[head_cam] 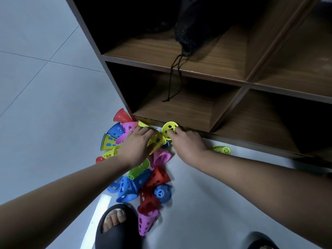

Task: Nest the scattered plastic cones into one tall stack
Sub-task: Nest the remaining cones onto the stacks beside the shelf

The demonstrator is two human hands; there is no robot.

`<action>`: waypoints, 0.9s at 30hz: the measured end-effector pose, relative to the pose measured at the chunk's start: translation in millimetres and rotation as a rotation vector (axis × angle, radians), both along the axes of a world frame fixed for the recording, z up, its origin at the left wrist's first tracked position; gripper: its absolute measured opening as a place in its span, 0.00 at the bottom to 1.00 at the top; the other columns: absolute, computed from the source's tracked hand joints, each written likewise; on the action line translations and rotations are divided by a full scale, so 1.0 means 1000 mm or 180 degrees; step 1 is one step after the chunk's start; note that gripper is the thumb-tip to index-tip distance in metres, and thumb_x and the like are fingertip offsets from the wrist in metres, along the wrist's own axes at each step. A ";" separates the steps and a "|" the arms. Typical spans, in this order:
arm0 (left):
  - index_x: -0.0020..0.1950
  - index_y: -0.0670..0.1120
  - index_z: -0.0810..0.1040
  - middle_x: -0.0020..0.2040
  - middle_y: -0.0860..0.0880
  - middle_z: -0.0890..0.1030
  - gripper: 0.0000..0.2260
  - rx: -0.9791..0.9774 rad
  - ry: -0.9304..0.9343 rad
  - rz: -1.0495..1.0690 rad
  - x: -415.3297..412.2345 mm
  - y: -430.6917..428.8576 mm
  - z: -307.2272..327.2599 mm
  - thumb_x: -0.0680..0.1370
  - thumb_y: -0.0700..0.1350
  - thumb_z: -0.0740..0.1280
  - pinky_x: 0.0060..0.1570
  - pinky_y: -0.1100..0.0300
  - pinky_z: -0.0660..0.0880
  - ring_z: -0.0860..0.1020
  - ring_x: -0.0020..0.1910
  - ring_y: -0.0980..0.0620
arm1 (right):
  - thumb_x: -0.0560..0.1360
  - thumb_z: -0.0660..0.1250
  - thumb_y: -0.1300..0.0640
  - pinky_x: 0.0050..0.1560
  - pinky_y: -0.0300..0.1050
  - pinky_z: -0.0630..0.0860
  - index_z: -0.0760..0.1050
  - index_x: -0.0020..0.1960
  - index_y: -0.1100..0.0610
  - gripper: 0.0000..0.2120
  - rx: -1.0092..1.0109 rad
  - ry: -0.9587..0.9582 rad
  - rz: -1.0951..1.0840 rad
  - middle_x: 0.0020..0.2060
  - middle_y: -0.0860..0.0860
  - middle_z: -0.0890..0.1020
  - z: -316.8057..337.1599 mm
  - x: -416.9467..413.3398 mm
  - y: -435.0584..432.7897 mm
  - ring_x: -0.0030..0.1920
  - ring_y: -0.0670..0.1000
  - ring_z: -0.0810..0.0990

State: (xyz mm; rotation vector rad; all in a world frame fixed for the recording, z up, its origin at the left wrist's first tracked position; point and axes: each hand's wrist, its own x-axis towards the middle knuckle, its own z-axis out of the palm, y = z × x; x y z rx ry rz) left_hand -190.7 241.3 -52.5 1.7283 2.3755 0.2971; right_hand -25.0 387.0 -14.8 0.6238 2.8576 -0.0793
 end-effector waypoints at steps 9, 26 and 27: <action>0.70 0.50 0.76 0.62 0.50 0.80 0.19 -0.0188 -0.0060 -0.0073 0.000 0.014 0.002 0.84 0.59 0.63 0.56 0.48 0.73 0.76 0.58 0.44 | 0.80 0.63 0.66 0.40 0.52 0.70 0.72 0.70 0.57 0.19 0.0314 -0.0287 0.0271 0.62 0.58 0.77 0.011 -0.008 0.012 0.50 0.62 0.86; 0.48 0.55 0.84 0.45 0.56 0.84 0.05 0.0762 -0.1560 0.0609 0.041 0.027 0.092 0.80 0.54 0.75 0.43 0.63 0.77 0.82 0.45 0.59 | 0.84 0.67 0.55 0.38 0.43 0.72 0.79 0.45 0.51 0.09 -0.2021 0.1968 -0.1425 0.34 0.47 0.80 0.060 0.114 0.042 0.35 0.47 0.78; 0.48 0.55 0.84 0.44 0.56 0.85 0.05 0.0777 -0.1725 0.0684 0.048 0.028 0.096 0.80 0.54 0.75 0.42 0.64 0.77 0.83 0.43 0.58 | 0.84 0.65 0.55 0.35 0.43 0.72 0.79 0.44 0.52 0.11 -0.2242 0.1953 -0.1666 0.32 0.47 0.80 0.061 0.124 0.043 0.32 0.48 0.77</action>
